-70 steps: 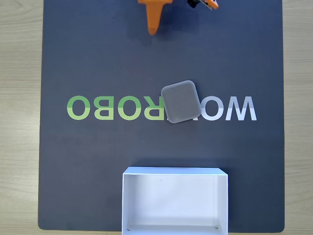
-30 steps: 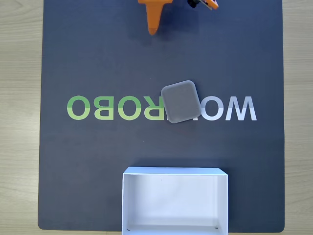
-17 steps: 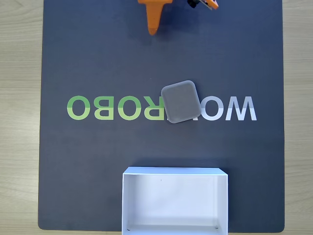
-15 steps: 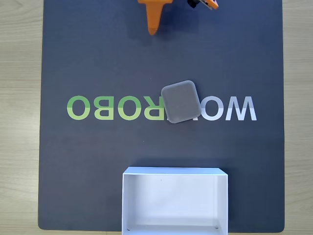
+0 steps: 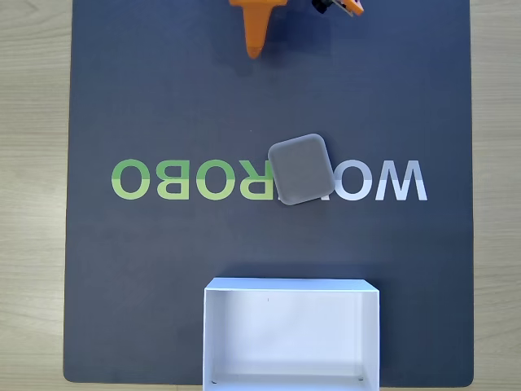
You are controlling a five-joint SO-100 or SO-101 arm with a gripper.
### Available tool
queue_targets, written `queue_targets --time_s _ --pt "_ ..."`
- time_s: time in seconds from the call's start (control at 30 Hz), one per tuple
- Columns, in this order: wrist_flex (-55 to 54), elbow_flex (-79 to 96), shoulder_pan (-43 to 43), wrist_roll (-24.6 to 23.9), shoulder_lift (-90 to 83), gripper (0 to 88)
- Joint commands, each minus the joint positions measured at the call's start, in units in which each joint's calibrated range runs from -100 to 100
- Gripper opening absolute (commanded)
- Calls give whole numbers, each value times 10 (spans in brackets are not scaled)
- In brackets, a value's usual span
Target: Grab the usb to bin
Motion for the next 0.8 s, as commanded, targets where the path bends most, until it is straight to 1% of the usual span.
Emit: queue_targets --time_s 0.0,0.77 --pt "5 1 2 0 -1 23" --pt "5 0 0 0 1 23"
